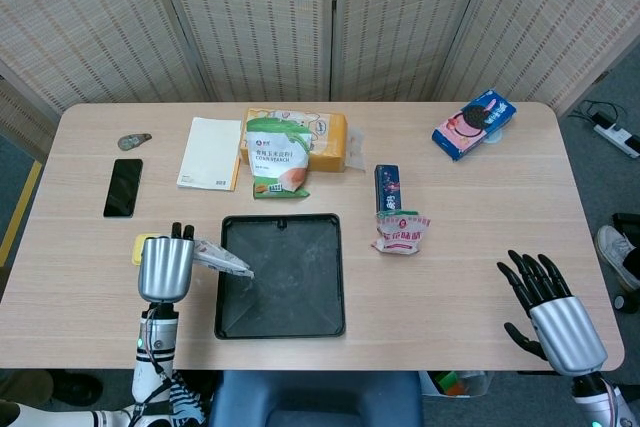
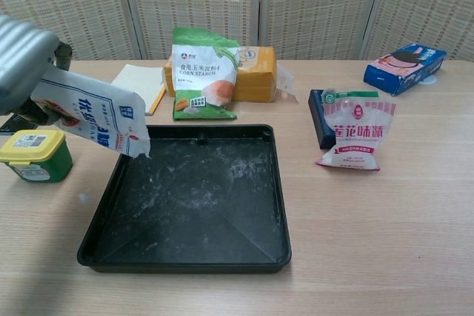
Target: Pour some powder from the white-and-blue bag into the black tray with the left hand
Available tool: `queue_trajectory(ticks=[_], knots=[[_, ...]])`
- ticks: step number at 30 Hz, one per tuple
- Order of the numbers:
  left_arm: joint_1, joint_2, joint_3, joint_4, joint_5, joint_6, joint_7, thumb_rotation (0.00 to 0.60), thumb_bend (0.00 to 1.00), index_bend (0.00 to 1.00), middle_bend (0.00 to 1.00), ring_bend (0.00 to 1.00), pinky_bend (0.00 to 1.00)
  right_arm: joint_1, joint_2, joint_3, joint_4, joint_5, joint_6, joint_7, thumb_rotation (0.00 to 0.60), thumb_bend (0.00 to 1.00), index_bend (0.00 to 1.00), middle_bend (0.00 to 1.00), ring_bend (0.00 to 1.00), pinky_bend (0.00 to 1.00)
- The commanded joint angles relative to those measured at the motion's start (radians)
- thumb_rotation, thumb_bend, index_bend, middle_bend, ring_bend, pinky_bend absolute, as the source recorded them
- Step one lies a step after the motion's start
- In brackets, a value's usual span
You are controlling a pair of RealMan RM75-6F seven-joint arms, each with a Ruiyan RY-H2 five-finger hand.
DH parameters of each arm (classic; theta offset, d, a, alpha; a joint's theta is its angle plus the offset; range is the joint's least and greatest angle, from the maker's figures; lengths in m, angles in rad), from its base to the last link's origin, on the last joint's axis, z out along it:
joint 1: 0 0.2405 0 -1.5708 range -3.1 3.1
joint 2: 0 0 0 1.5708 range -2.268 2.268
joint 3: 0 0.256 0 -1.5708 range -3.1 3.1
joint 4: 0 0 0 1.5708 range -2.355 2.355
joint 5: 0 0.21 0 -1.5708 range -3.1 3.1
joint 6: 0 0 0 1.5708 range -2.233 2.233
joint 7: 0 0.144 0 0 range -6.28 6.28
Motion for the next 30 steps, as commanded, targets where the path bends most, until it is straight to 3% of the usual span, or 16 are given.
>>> queue_trajectory(ticks=[1, 24, 27, 30], knots=[[0.010, -0.003, -0.003, 0.011, 0.015, -0.007, 0.010, 0.600, 0.23, 0.91, 0.99, 1.00, 1.00, -0.001, 0.000, 0.000, 0.000, 0.000, 0.002, 0.001, 0.600, 0.26, 0.00, 0.00, 0.00, 0.00], [0.059, -0.023, -0.025, 0.065, 0.116, -0.052, 0.041, 0.600, 0.23, 0.91, 1.00, 1.00, 1.00, -0.002, 0.001, 0.000, 0.001, -0.003, 0.005, 0.004, 0.600, 0.26, 0.00, 0.00, 0.00, 0.00], [0.068, -0.019, -0.042, 0.044, 0.105, -0.061, 0.026, 0.600, 0.23, 0.91, 1.00, 1.00, 1.00, -0.002, 0.001, 0.001, 0.002, -0.002, 0.007, 0.006, 0.600, 0.26, 0.00, 0.00, 0.00, 0.00], [0.089, 0.000, -0.087, -0.046, 0.034, -0.084, -0.032, 0.600, 0.22, 0.91, 1.00, 1.00, 1.00, -0.002, 0.002, 0.002, 0.002, 0.001, 0.006, 0.007, 0.600, 0.26, 0.00, 0.00, 0.00, 0.00]])
